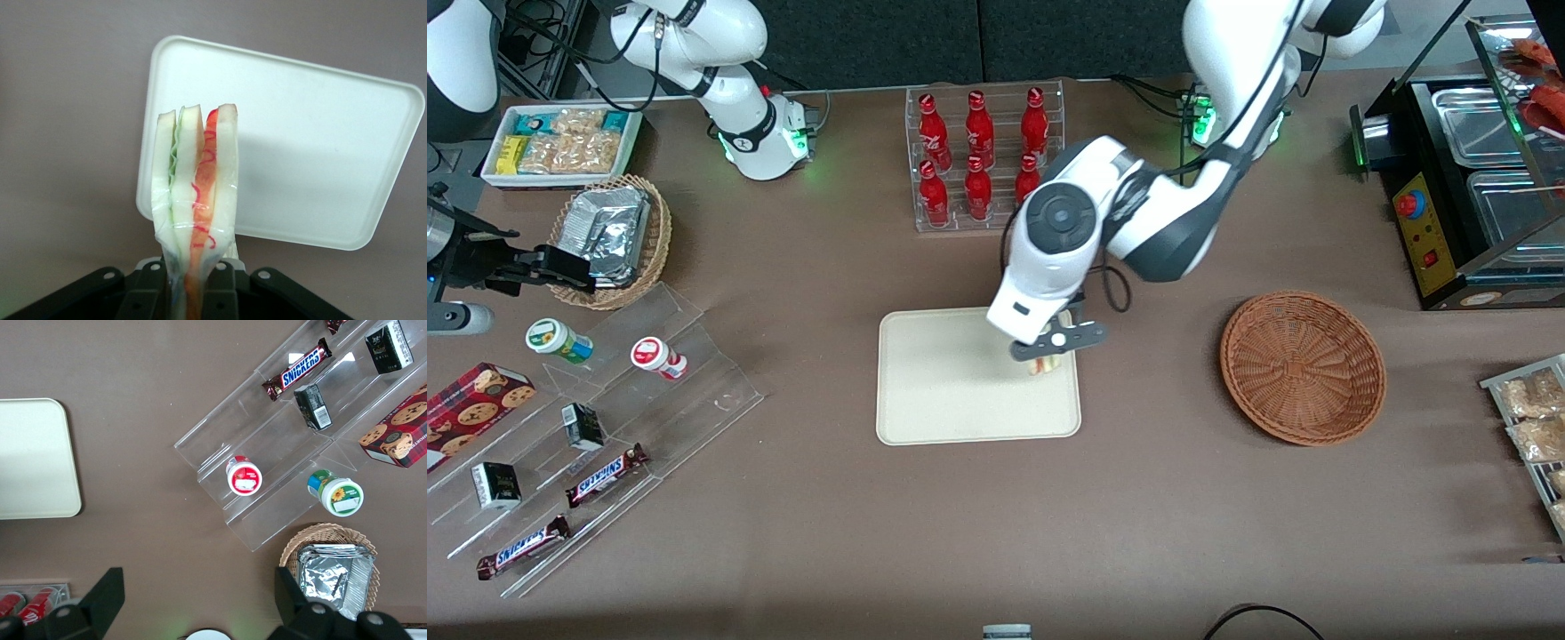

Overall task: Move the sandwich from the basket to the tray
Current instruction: 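Lift the sandwich and carry it over the cream tray, then lower the sandwich onto the tray and open the left gripper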

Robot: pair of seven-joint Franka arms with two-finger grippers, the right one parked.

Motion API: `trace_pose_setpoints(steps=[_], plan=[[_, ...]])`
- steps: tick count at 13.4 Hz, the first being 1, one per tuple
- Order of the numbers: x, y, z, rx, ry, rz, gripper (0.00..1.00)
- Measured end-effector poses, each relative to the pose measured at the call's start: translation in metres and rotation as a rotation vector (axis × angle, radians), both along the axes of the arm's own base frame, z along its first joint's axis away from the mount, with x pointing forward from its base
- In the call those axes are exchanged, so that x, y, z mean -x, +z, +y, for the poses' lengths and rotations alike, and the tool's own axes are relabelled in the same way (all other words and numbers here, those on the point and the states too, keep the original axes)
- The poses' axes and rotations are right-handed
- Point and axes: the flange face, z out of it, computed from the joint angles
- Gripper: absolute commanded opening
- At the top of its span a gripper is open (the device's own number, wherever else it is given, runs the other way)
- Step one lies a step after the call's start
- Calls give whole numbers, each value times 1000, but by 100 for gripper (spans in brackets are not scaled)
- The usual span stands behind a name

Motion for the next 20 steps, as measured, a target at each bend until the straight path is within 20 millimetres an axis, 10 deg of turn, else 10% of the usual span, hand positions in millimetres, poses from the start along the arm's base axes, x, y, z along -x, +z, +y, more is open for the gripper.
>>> trace_pose_setpoints(steps=[5, 12, 14, 20], plan=[[21, -93, -51, 15, -205, -28, 0], [13, -165, -57, 2, -239, -60, 3], [12, -171, -59, 6, -241, -67, 99], [7, -134, -65, 16, -208, -100, 100]])
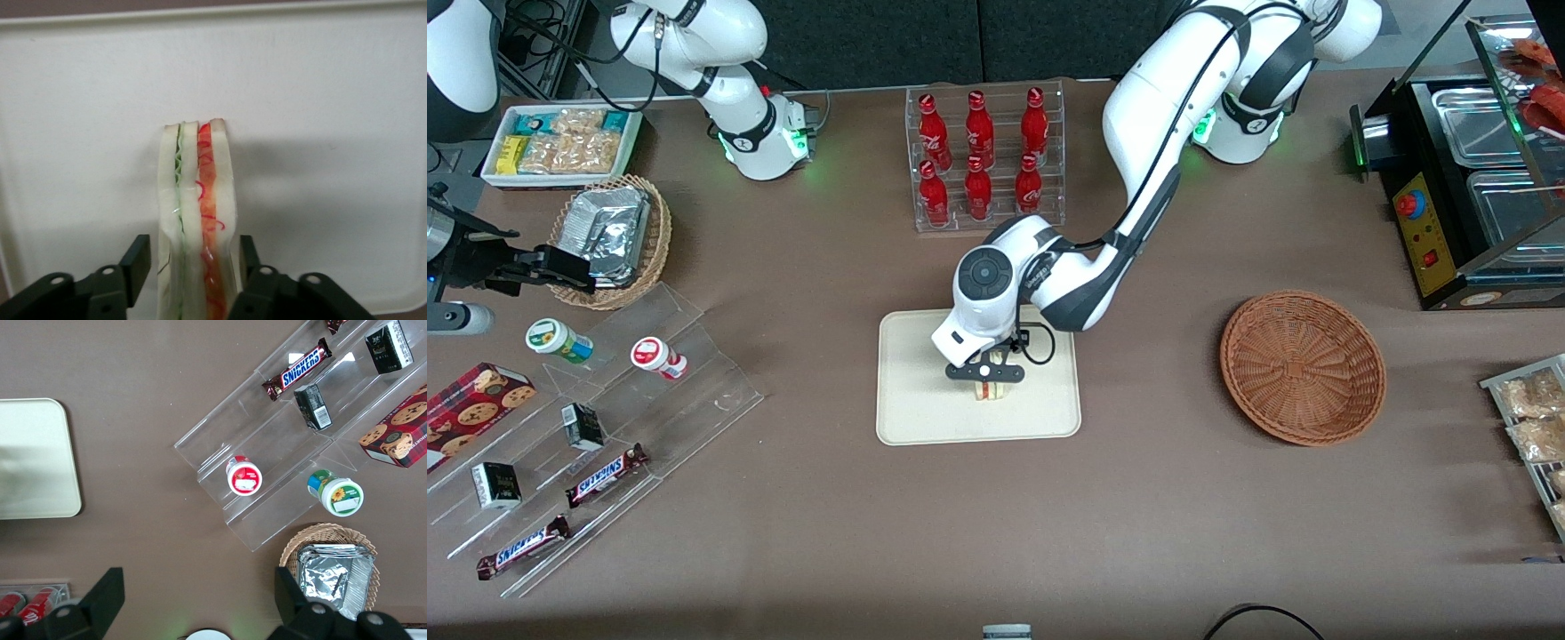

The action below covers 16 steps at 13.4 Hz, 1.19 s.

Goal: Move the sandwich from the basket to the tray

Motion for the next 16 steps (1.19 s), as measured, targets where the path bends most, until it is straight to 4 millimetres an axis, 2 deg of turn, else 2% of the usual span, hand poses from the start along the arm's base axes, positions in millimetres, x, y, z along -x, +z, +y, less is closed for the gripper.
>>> trace_pose_setpoints(steps=[2, 3, 5, 7, 9, 11, 13, 16], plan=[[-9, 54, 19, -46, 49, 17, 100], [-17, 89, 42, -79, 71, 36, 100], [-36, 159, 106, -95, 54, 62, 100], [-42, 208, 171, -70, 43, 68, 100], [-34, 238, 224, -71, 22, 67, 100], [-24, 255, 274, -82, -10, 81, 100], [-16, 264, 326, -84, -42, 88, 100], [-3, 272, 417, -76, -85, 96, 100]])
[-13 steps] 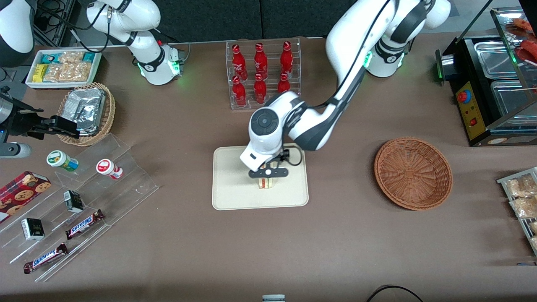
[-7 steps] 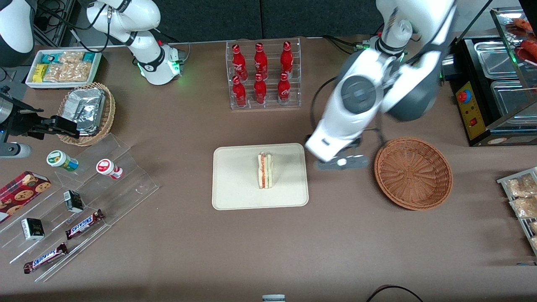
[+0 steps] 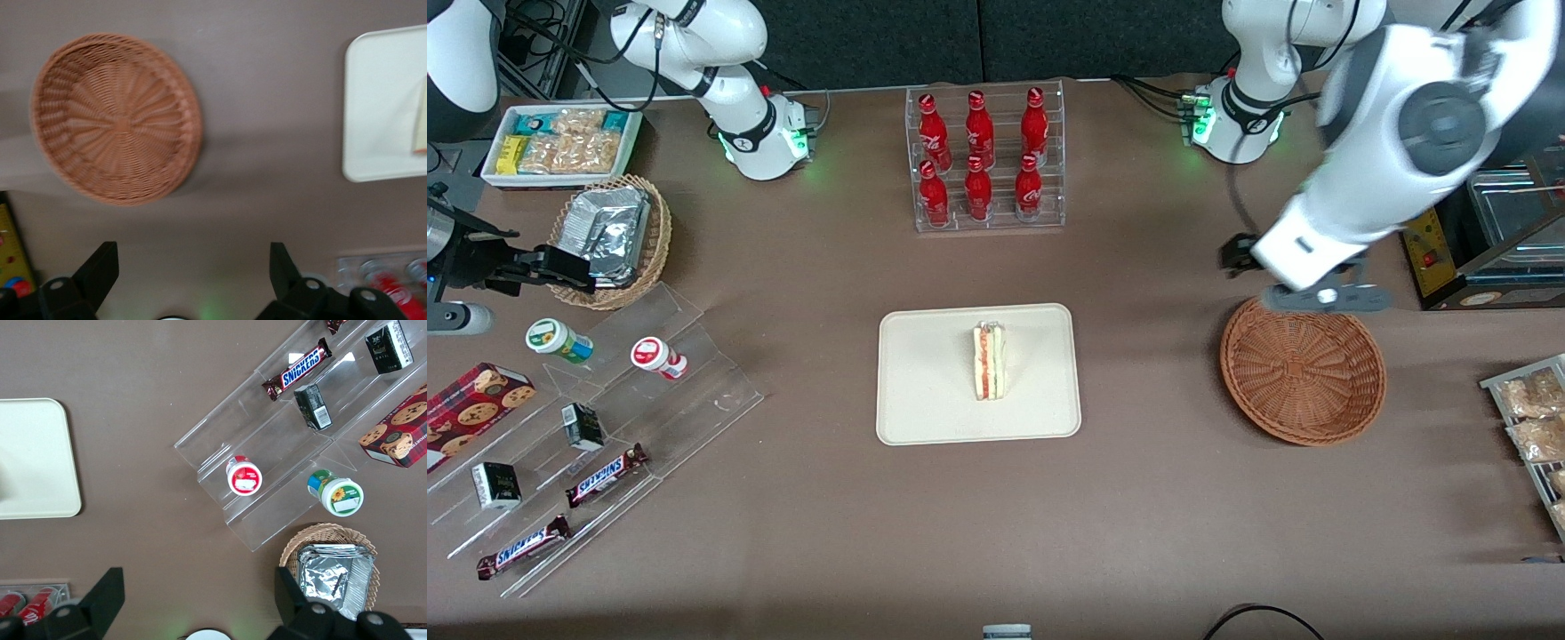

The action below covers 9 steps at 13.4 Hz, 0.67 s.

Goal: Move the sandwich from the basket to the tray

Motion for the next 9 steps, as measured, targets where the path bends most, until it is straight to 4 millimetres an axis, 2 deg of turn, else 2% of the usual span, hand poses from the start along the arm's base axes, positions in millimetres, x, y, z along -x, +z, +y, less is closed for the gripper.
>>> trace_pose_setpoints(steps=[2, 4, 6, 9], plan=[[7, 8, 51, 11, -15, -7, 100], [11, 21, 83, 15, 0, -30, 100], [15, 34, 93, 14, 15, -54, 100], [16, 49, 97, 16, 23, -76, 100]])
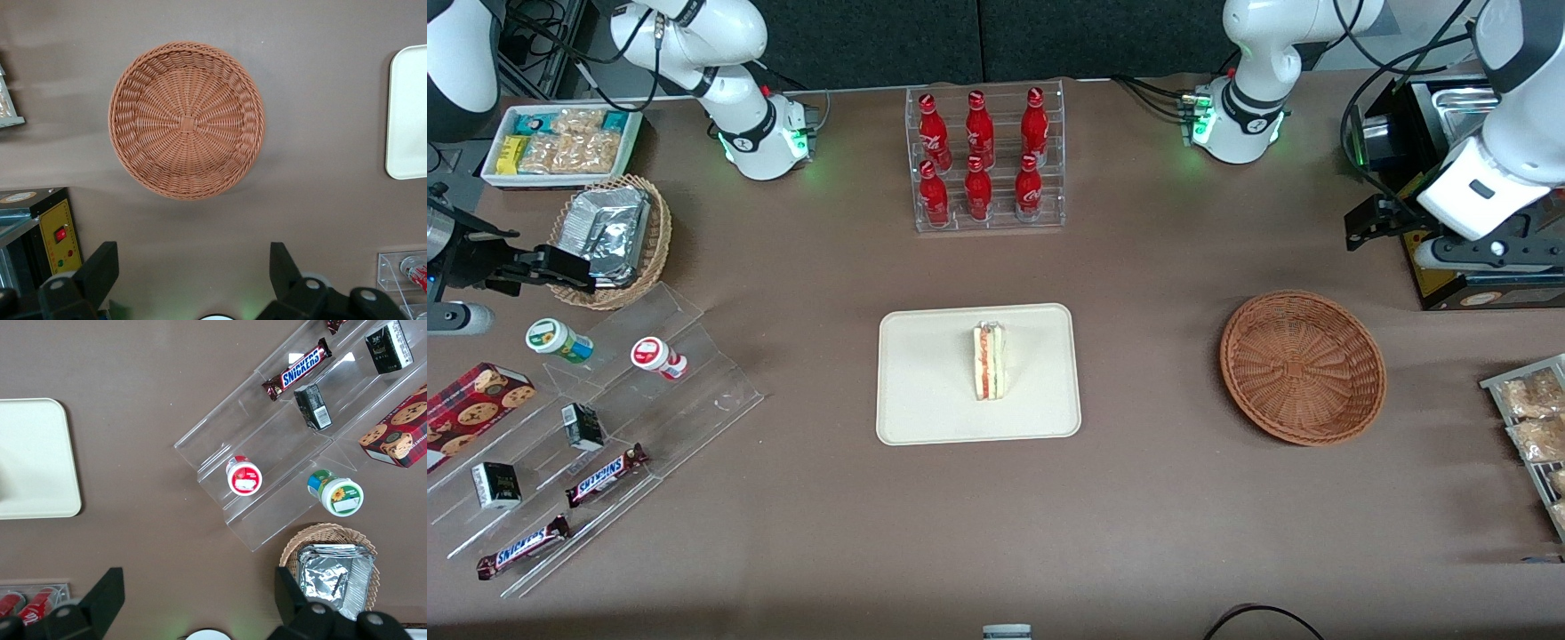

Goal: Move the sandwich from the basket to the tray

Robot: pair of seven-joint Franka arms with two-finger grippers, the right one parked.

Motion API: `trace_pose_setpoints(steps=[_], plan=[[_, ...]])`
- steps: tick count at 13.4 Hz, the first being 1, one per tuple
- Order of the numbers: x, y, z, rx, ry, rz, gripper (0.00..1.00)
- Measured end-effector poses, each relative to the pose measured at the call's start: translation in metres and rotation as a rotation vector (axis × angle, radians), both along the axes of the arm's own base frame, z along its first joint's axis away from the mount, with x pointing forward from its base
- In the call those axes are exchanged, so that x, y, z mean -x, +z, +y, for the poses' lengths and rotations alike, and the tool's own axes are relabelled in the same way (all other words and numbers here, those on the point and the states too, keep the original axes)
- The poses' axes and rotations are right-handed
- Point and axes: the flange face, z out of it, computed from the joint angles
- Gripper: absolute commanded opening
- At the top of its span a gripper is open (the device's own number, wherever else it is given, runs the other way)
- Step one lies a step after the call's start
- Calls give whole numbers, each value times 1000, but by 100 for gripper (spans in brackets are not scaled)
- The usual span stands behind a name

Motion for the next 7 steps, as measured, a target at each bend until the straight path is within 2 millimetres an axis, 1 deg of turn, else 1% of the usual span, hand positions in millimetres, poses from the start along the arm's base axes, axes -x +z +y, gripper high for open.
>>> trace_pose_setpoints(steps=[3, 7], plan=[[-3, 16, -1, 1, -2, -30, 100], [-1, 36, -4, 1, -7, -12, 100]])
